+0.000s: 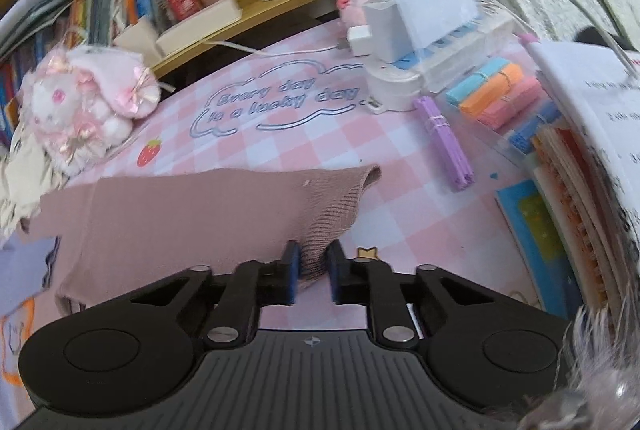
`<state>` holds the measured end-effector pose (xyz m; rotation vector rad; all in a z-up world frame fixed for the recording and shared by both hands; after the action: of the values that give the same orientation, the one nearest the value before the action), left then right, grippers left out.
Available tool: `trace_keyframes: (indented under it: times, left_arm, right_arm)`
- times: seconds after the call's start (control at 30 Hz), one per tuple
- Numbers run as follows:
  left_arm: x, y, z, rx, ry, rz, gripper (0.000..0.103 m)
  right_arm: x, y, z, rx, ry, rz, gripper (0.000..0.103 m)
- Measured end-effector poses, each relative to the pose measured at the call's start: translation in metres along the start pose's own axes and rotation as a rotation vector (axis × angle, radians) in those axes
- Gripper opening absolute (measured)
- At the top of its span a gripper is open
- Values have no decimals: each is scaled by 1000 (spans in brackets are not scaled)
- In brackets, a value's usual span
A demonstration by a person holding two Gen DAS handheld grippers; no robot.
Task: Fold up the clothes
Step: 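Close the right gripper on the mauve sleeve cuff, then lift the mauve sleeve with the right gripper and carry it over the sweater chest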
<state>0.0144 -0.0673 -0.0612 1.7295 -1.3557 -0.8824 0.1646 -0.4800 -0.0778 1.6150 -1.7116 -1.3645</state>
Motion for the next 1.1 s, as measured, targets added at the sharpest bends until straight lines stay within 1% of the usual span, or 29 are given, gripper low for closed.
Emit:
trace_keyframes:
  times: [0.2, 0.33, 0.43, 0.53, 0.63, 0.87, 1.1]
  left_arm:
    - [0, 2, -1, 12, -4, 6, 93]
    - [-4, 2, -2, 19, 5, 12, 93]
    - [-11, 3, -3, 35, 11, 23, 93]
    - [-19, 4, -4, 53, 18, 34, 93]
    - [-26, 6, -5, 72, 24, 46, 93]
    - [-54, 11, -12, 128, 11, 79, 93]
    - [-85, 17, -20, 188, -8, 114, 93]
  right_arm:
    - [-13, 9, -4, 1, 26, -57, 10]
    - [-32, 27, -15, 18, 38, -151, 10]
    - [-50, 36, -23, 12, 35, -239, 10]
    - [-71, 43, -30, 9, 16, -334, 9]
    - [-97, 47, -37, 12, 21, -394, 9]
    - [-169, 58, -44, 16, 80, -462, 9]
    - [-252, 61, -38, 14, 184, -478, 9]
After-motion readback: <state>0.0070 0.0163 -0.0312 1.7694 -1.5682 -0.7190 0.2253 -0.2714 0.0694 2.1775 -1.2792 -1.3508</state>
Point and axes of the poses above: each gripper's, at about its wrist camera, not at the fingertips, and y roughly against the way its jaws point, x to its right, z to its underside, the point moved 8 cm from there along -y, roughly the way its jaws point, and after that the axes turned 10 degrees about -x, right-handed, at the moved point
